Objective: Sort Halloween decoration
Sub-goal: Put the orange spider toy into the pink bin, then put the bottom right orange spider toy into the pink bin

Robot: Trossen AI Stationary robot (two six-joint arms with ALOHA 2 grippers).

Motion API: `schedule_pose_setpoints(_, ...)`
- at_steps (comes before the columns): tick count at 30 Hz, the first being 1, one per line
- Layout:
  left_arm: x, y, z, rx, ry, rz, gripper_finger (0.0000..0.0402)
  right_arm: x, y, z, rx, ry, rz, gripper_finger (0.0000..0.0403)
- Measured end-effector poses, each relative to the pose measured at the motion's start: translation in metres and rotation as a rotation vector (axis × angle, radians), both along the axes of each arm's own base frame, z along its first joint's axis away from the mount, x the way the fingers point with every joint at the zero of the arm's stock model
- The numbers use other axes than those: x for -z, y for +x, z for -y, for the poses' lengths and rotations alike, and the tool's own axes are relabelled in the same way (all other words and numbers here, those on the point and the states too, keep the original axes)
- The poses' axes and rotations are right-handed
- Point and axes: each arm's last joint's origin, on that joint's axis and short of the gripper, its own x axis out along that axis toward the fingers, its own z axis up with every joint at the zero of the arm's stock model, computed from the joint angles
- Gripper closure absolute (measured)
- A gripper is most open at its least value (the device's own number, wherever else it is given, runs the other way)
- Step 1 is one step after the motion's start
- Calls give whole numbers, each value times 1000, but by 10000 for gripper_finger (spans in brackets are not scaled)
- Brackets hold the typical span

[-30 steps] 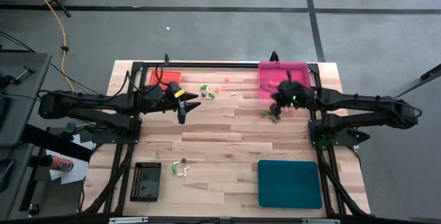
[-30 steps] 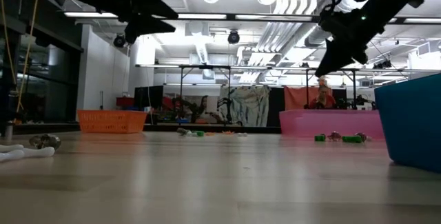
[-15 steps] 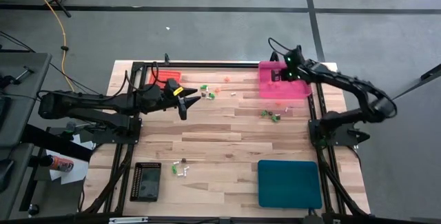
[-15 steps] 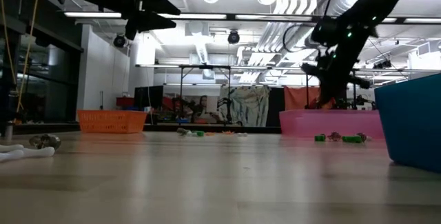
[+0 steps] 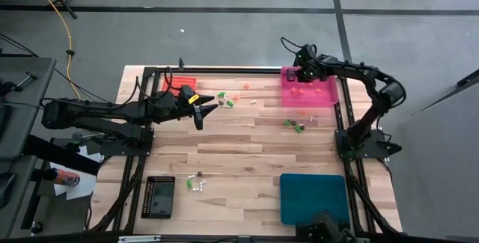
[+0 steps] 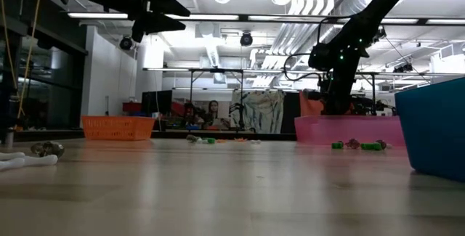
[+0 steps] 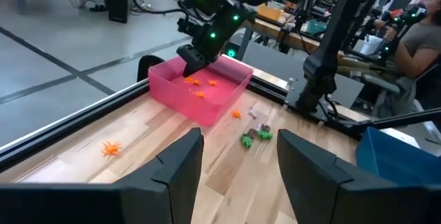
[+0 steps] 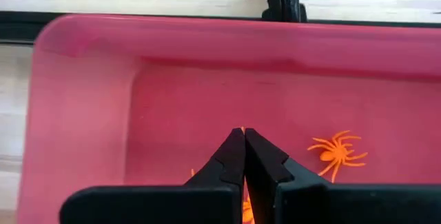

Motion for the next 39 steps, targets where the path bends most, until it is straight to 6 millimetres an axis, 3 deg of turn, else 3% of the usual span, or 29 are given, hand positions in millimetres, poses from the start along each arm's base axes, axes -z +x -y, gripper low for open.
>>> schedule_pose_setpoints(10, 0, 0, -1, -11, 46, -18, 229, -7, 0, 0, -77, -39, -12, 395)
schedule_pose_setpoints(19, 0, 0, -1, -10, 53, -21, 229, -20, -4, -6, -71, -55, 3, 278)
schedule_pose_setpoints(23, 0, 0, -1, -10, 53, -21, 229, -35, -6, -15, -143, -58, 42, 246)
schedule_pose_setpoints(27, 0, 0, -1, -24, 52, -20, 229, -57, -3, -47, -270, -96, 100, 240)
schedule_pose_setpoints(32, 0, -1, -2, -88, 23, -5, 229, -70, -9, -111, -279, -114, 222, 242)
schedule_pose_setpoints(35, 0, -1, -2, -88, 22, -5, 229, -60, -15, -151, -241, -25, 303, 242)
schedule_pose_setpoints(39, 0, -1, -2, -89, 18, -3, 229, -29, -24, -192, -126, 78, 294, 242)
